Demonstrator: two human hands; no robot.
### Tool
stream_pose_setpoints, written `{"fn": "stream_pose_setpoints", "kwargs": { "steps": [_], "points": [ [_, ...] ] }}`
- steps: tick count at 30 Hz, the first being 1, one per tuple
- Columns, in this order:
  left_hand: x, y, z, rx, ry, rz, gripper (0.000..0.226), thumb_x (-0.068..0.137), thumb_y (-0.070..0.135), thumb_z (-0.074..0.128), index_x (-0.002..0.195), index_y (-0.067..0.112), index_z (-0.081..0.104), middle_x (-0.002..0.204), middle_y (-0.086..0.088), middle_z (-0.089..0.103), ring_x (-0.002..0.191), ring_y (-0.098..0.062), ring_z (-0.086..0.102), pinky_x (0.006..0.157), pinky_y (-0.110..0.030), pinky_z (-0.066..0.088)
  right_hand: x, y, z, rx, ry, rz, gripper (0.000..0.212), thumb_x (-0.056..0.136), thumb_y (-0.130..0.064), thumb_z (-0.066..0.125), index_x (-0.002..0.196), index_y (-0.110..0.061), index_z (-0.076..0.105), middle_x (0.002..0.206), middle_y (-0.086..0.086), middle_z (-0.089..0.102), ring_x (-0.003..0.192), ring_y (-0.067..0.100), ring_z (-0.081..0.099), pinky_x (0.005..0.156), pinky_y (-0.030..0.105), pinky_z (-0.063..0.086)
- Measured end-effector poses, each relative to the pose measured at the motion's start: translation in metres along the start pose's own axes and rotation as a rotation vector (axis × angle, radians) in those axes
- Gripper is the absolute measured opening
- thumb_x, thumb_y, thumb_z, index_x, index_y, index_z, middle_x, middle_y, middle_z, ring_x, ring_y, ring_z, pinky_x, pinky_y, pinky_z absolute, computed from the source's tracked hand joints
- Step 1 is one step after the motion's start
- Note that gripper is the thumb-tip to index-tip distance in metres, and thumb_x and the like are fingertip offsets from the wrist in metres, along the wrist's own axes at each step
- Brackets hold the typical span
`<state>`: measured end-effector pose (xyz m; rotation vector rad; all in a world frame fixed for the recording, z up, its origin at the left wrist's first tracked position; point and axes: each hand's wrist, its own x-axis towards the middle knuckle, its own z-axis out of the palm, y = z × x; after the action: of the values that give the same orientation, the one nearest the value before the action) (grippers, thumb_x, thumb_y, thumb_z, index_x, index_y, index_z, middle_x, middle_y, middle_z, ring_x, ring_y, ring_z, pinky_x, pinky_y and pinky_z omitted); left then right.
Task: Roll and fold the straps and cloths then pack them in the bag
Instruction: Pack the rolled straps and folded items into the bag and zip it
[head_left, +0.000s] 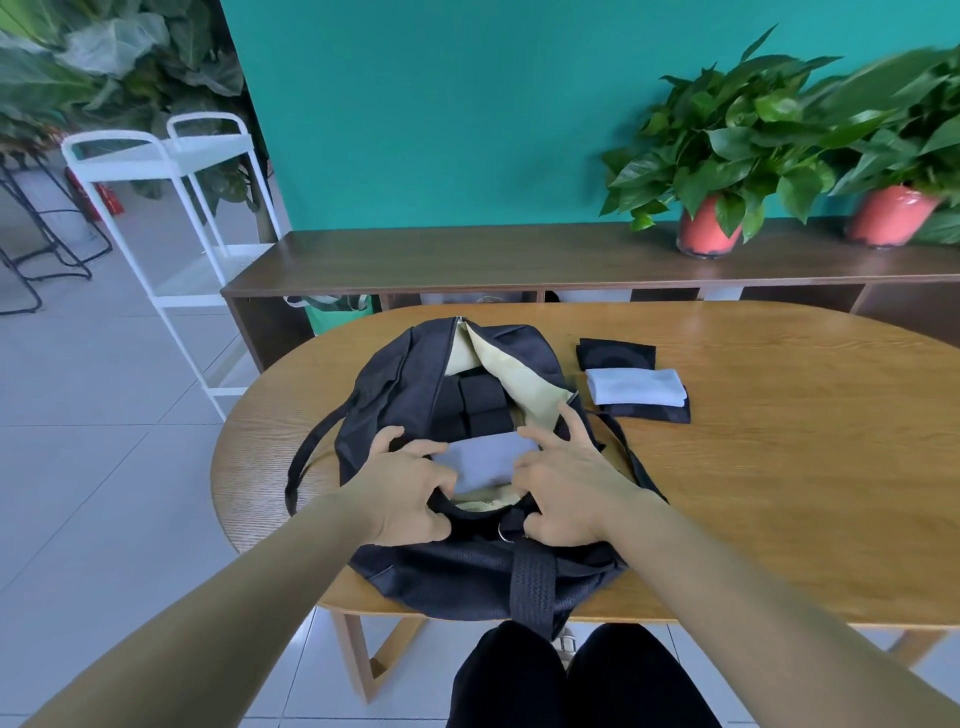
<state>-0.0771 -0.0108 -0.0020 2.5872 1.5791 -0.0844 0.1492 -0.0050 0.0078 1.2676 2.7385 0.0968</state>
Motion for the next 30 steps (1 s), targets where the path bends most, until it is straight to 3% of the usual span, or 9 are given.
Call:
{"fn": "stream_pose_setpoints", "kwargs": {
  "steps": [3,7,10,14,18,21,25,27,30],
  "points": [
    [-0.003,-0.001,0.001,-0.001,-0.046,0.009,0.024,0.063,0.041,0.038,0.084,0.031,0.043,0.125,0.013,0.059,0.143,0.000,0.012,0.112,-0.038,-0.012,-0.004,0.000,0.004,-0.003,-0.010,-0.018,0.021,0.080,-0.036,0.052,0.065,-0.021,0.054,0.084,-0.011,0.051,0.141,0.020,0.016,0.109,0.060,-0.015],
    [-0.005,0.000,-0.004,0.002,-0.082,0.015,0.025,0.076,0.031,0.053,0.099,0.026,0.060,0.143,0.020,0.043,0.144,-0.002,0.011,0.114,-0.041,-0.011,-0.004,0.001,0.006,-0.016,-0.027,-0.016,0.024,0.082,-0.036,0.051,0.062,-0.022,0.053,0.089,-0.011,0.049,0.143,0.020,0.013,0.109,0.061,-0.014],
    [-0.007,0.001,-0.008,0.057,-0.078,0.021,0.031,0.076,0.034,0.052,0.105,0.025,0.060,0.143,0.018,0.045,0.143,-0.002,0.011,0.114,-0.041,-0.013,-0.004,0.001,0.006,-0.024,-0.009,-0.023,0.022,0.081,-0.035,0.052,0.066,-0.020,0.057,0.090,-0.009,0.054,0.143,0.020,0.012,0.109,0.060,-0.016],
    [-0.010,0.004,-0.022,0.015,0.054,0.021,0.046,0.064,0.043,0.040,0.105,0.033,0.060,0.128,0.018,0.057,0.141,0.003,0.016,0.113,-0.037,-0.013,-0.008,0.005,-0.001,-0.001,0.079,0.005,0.025,0.078,-0.038,0.051,0.091,-0.023,0.068,0.101,-0.009,0.061,0.142,0.018,0.015,0.110,0.057,-0.016],
    [-0.002,0.016,-0.042,0.002,0.197,0.083,0.062,0.060,0.052,0.025,0.109,0.034,0.060,0.121,0.020,0.059,0.139,0.002,0.023,0.111,-0.035,-0.009,-0.017,0.012,-0.010,0.016,0.204,0.004,0.036,0.078,-0.036,0.047,0.107,-0.025,0.065,0.102,-0.011,0.060,0.139,0.018,0.022,0.114,0.051,-0.010],
    [0.017,0.035,-0.058,-0.064,0.210,0.098,0.050,0.066,0.042,0.038,0.109,0.034,0.061,0.122,0.020,0.058,0.136,0.005,0.024,0.110,-0.032,-0.005,-0.026,0.025,-0.016,0.078,0.322,0.042,0.041,0.077,-0.032,0.045,0.112,-0.024,0.065,0.105,-0.011,0.062,0.137,0.016,0.025,0.116,0.043,-0.006],
    [0.063,0.068,-0.068,-0.249,0.281,0.067,0.025,0.088,0.023,0.051,0.107,0.030,0.064,0.115,0.019,0.060,0.123,-0.002,0.043,0.110,-0.033,0.014,-0.044,0.063,-0.009,0.190,0.425,0.219,0.040,0.076,-0.029,0.043,0.108,-0.025,0.068,0.105,-0.012,0.067,0.134,0.016,0.033,0.114,0.037,0.006],
    [0.089,0.082,-0.066,-0.348,0.281,0.036,0.021,0.094,0.025,0.051,0.110,0.028,0.064,0.113,0.018,0.062,0.112,-0.008,0.053,0.107,-0.040,0.031,-0.051,0.086,0.003,0.210,0.466,0.329,0.034,0.080,-0.027,0.043,0.101,-0.025,0.070,0.098,-0.009,0.070,0.131,0.017,0.037,0.110,0.033,0.010],
    [0.128,0.100,-0.061,-0.481,0.231,-0.013,0.020,0.097,0.028,0.048,0.111,0.028,0.062,0.109,0.015,0.064,0.104,-0.013,0.059,0.097,-0.040,0.044,-0.053,0.117,0.021,0.239,0.541,0.531,0.028,0.086,-0.024,0.050,0.105,-0.022,0.071,0.098,-0.003,0.071,0.124,0.020,0.045,0.103,0.032,0.018]
  ]
}}
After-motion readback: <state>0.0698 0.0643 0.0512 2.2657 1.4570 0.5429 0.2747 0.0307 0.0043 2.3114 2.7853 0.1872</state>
